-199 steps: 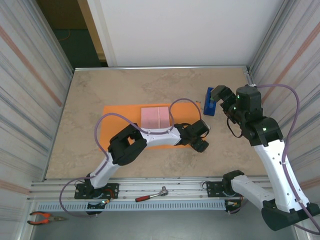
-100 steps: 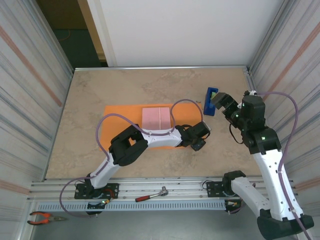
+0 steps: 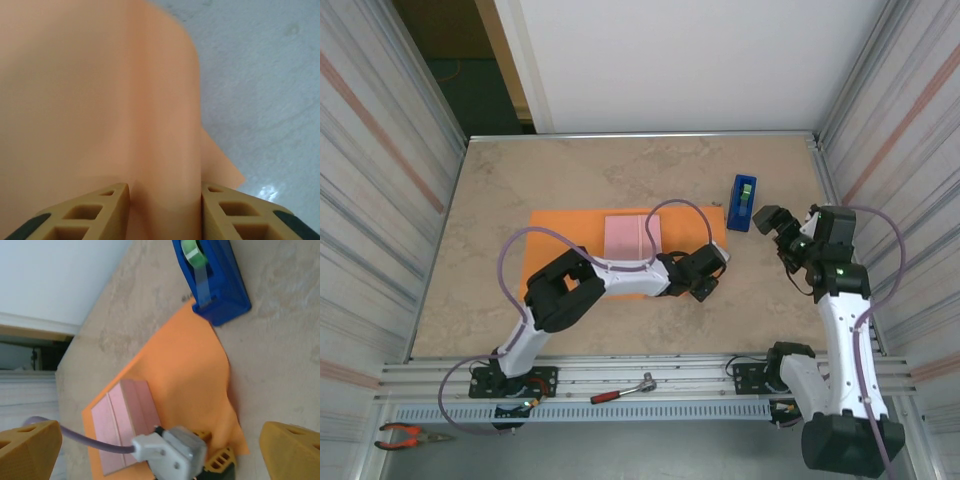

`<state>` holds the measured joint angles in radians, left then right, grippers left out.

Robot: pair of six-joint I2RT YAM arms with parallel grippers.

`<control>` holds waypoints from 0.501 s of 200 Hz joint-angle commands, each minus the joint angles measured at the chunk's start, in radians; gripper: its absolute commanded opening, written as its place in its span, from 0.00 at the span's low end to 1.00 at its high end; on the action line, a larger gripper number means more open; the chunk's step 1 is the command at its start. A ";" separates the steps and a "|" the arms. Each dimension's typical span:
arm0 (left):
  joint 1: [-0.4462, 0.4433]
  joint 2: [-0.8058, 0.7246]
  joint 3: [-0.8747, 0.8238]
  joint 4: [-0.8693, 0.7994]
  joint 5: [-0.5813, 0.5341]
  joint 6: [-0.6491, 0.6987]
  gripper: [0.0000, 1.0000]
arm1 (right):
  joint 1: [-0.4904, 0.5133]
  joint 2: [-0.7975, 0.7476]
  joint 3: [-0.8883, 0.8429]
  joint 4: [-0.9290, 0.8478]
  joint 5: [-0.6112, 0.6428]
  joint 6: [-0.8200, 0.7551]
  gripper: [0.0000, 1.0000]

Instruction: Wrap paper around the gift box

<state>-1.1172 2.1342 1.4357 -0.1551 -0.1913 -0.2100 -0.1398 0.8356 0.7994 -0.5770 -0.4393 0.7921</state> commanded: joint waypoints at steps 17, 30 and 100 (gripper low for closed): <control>0.008 -0.124 -0.086 0.109 -0.048 -0.012 0.38 | -0.013 0.043 -0.092 0.097 -0.175 0.002 0.94; 0.009 -0.141 -0.097 0.132 -0.055 -0.008 0.36 | -0.013 0.057 -0.121 0.119 -0.183 0.004 0.92; 0.010 -0.173 -0.116 0.164 -0.058 0.003 0.34 | -0.004 0.199 -0.254 0.391 -0.336 0.057 0.81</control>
<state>-1.1080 2.0064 1.3399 -0.0166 -0.2226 -0.2127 -0.1463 0.9756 0.5632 -0.3294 -0.6716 0.8177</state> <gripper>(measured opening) 0.343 0.827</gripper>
